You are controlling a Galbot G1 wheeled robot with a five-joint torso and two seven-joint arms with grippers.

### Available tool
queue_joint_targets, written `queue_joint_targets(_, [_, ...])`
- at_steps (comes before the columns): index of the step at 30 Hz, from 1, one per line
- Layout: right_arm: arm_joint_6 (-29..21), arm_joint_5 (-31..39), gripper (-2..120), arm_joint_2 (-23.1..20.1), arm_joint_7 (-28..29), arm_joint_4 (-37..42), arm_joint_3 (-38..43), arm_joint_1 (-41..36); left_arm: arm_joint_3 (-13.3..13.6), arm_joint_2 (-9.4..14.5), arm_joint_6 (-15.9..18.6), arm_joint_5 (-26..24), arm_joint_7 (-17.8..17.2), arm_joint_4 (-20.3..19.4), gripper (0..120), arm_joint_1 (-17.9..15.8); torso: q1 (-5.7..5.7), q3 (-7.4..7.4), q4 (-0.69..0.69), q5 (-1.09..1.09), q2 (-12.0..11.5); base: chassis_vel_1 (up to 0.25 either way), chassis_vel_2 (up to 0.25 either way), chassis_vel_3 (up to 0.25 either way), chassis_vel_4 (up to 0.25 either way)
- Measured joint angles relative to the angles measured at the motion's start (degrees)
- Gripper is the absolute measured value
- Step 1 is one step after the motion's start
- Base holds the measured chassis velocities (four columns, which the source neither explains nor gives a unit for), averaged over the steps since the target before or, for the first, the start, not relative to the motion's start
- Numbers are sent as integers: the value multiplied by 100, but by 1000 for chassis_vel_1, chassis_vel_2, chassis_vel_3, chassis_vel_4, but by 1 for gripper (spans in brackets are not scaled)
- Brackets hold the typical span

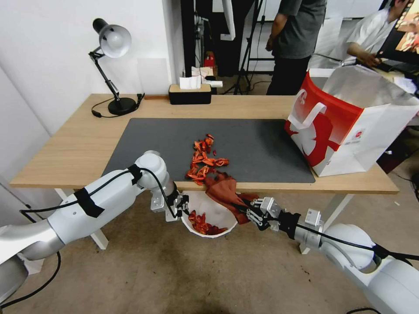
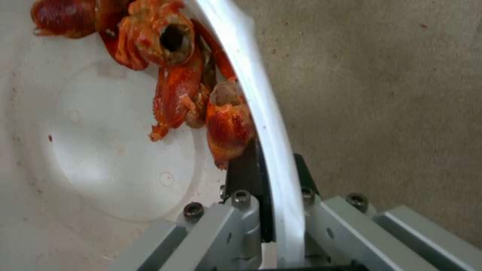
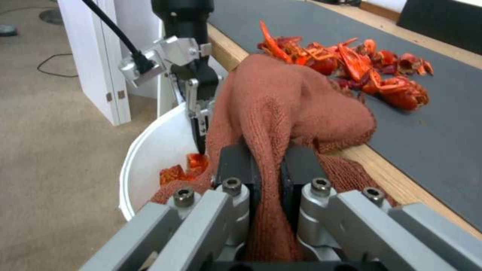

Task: Sweep shrimp from table into container with towel, then put container into takeout bag.

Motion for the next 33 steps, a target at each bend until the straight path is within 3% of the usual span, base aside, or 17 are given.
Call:
queue_joint_targets(11, [36,26,5,-56,-13,244,232,-233,-7,7,1,0,0,-18,0,38,0,0,0,0,0,0,0,0,0])
queue_joint_targets(23, [12,954,5,-313,124,605,886,112,-33,125,0,-1,-2,-39,0,90,0,0,-2,0,0,0,0,0,0])
queue_joint_targets(26, [-58,1448,5,-373,726,124,574,1117,-48,142,-4,3,-3,-32,0,121,0,0,0,0,0,0,0,0,0])
queue_joint_targets(28, [-62,1507,5,-364,800,4,488,1297,-51,146,-5,4,-3,-31,0,124,0,0,0,-1,0,0,0,0,0])
queue_joint_targets(29, [-79,1683,5,-269,1061,-585,21,2089,-63,175,-9,4,-6,-30,0,128,0,1,0,0,0,0,0,0,0])
queue_joint_targets(32, [-80,1724,5,-158,1175,-1000,-388,2625,-74,198,-10,3,-9,-30,0,128,0,1,-1,1,0,0,0,0,0])
queue_joint_targets(33, [-80,1732,5,1,1225,-1462,-845,3200,-92,226,-14,-1,-13,-31,0,131,0,1,-1,1,0,0,0,0,0])
